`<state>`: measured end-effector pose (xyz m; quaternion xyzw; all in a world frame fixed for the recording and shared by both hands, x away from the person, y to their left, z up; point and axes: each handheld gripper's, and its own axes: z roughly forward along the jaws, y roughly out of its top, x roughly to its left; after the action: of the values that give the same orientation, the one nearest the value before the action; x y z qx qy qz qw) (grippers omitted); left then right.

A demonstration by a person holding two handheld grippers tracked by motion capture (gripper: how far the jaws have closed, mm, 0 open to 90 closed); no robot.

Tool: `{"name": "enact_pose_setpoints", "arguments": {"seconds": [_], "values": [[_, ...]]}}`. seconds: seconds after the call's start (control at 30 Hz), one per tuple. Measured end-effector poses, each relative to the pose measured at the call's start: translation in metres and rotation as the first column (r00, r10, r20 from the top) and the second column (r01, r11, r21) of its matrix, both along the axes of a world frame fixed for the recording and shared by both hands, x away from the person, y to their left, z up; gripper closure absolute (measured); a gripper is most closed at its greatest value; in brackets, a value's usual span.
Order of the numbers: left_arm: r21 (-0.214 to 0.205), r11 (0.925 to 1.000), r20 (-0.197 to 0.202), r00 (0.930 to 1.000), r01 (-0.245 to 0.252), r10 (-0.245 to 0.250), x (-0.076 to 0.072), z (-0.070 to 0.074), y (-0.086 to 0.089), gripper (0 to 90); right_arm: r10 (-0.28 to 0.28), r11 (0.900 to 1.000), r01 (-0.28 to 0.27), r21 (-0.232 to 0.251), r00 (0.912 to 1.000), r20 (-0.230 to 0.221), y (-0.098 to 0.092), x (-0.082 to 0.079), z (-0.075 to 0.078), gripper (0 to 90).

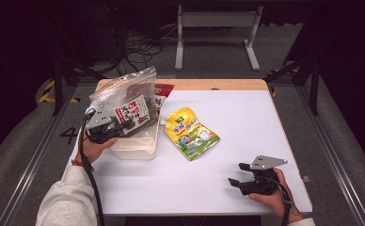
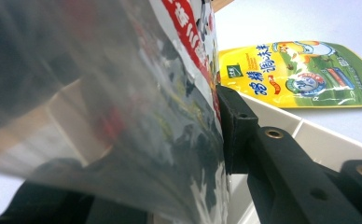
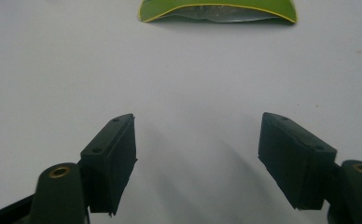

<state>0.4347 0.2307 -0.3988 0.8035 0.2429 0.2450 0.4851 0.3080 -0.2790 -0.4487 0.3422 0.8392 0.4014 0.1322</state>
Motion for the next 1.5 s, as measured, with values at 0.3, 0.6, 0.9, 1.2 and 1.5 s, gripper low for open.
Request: {"name": "enact_pose_setpoints", "arguments": {"seconds": [0.3, 0.6, 0.9, 1.2, 1.5], "values": [[-0.016, 0.9989, -0.005, 0.9990, -0.045, 0.045, -0.003, -0.001, -0.001, 61.9, 0.003, 1.0000, -0.003, -0.004, 1.0000, 0.003, 0.000, 0.000, 0.000, 28.1], [-0.013, 0.9983, -0.015, 0.9983, -0.056, 0.056, -0.005, 0.000, -0.002, 50.5, 0.000, 1.0000, 0.000, 0.002, 1.0000, 0.007, -0.002, -0.001, 0.002, 28.3], [-0.082, 0.9937, -0.032, 0.9968, -0.076, 0.074, -0.010, 0.003, 0.000, 30.1, -0.002, 1.0000, 0.002, 0.001, 1.0000, 0.009, -0.002, 0.000, 0.002, 28.2], [-0.126, 0.9848, -0.049, 0.9922, -0.120, 0.115, -0.021, 0.010, 0.009, 16.0, -0.027, 0.9996, 0.027, 0.010, 0.9993, 0.027, -0.004, 0.004, 0.006, 31.8], [-0.121, 0.9835, -0.055, 0.9902, -0.134, 0.129, -0.032, 0.009, 0.011, 17.6, -0.048, 0.9987, 0.047, 0.020, 0.9977, 0.047, -0.003, 0.015, 0.010, 34.9]]}}
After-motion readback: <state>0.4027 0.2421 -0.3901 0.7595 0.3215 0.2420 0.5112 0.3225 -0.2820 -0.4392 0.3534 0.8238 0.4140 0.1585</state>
